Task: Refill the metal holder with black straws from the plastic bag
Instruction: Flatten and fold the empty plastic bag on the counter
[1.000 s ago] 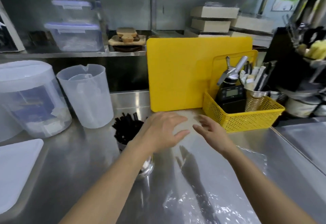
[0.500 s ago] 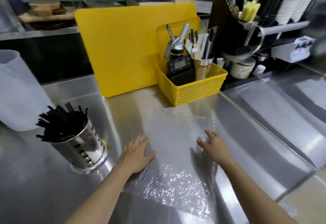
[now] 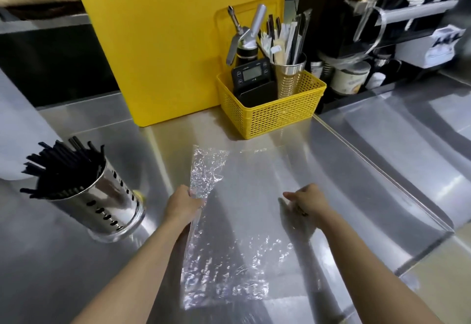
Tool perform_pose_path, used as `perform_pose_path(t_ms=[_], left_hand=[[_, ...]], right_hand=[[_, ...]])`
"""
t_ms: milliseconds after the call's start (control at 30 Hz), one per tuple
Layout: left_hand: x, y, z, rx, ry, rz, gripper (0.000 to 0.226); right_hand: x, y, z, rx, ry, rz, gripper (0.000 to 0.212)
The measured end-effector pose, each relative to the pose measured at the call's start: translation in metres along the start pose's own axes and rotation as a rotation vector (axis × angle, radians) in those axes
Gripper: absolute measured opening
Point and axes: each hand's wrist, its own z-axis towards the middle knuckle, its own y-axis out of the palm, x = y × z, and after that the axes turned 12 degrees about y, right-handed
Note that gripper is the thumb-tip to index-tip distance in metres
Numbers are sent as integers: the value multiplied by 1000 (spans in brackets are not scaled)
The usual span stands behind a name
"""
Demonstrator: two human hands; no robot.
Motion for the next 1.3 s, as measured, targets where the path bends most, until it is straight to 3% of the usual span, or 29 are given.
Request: perform_pose_path(t_ms=[100,167,300,400,500,700,867,967,1100,1233,1300], left_hand=[[0,-1,1,-25,-9,-187,33],[3,-6,3,-30,6,-316,11],[-3,-19,7,-110,-68,-515,41],[-6,-20,3,-268,-98,-551,36],[-6,-20,-2,-286,-81,-516,7],[-8,-20,-3,-220,-91,-472,24],[-10,-32,-6,-307,-66,-656,26],[-8,-34,-11,-295,-39,-658,33],[-6,-28,-11,-177,-63,-702,35],[-4,-32,-15,-171,-24,-747,39],[-5,-36,-16,-216,-55,-816,30]], right_hand=[[-1,-10,-1,-222,-30,208,31],[-2,-16,-3,-346,-43,329,24],[-2,-24,-4,-480,-33,397,9],[2,-25,-2,-498,-53,403,13],[9,-26,6,-514,-59,419,11],[12,-29,14,-490,-80,370,4],[16,-39,21,-617,-106,470,22],[19,-38,22,-593,-84,503,28],[22,-36,18,-604,-106,463,9],[22,-38,15,-559,-96,458,38],[22,-40,15,-535,-118,439,40]])
